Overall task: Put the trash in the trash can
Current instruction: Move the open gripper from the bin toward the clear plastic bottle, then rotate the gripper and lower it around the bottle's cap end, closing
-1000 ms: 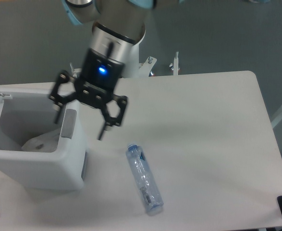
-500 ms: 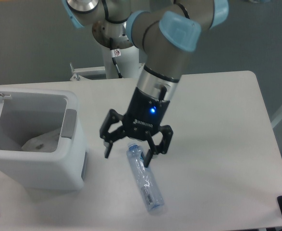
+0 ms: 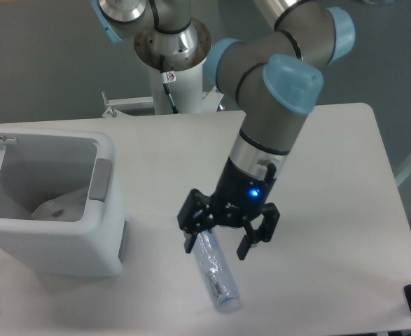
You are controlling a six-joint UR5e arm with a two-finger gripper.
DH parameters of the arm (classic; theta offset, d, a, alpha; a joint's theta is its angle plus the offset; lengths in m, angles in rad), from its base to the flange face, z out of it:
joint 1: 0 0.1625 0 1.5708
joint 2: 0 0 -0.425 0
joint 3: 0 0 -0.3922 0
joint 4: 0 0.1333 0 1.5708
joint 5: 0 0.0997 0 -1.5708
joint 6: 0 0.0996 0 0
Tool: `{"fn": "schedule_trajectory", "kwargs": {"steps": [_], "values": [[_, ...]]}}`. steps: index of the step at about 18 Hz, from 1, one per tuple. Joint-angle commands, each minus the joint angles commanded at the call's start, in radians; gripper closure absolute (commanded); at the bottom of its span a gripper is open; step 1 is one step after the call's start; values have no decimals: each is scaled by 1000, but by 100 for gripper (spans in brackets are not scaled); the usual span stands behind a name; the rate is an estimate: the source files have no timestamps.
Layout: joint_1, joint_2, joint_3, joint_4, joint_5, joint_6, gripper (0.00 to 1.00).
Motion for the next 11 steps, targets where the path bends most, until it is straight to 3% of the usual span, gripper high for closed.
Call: {"fn": "schedule_trajectory", "kwargs": {"steps": [6,11], "values": [[-3,-132,186,-231,103,0,0],[-11,-206,244,-282,136,0,0]]}}
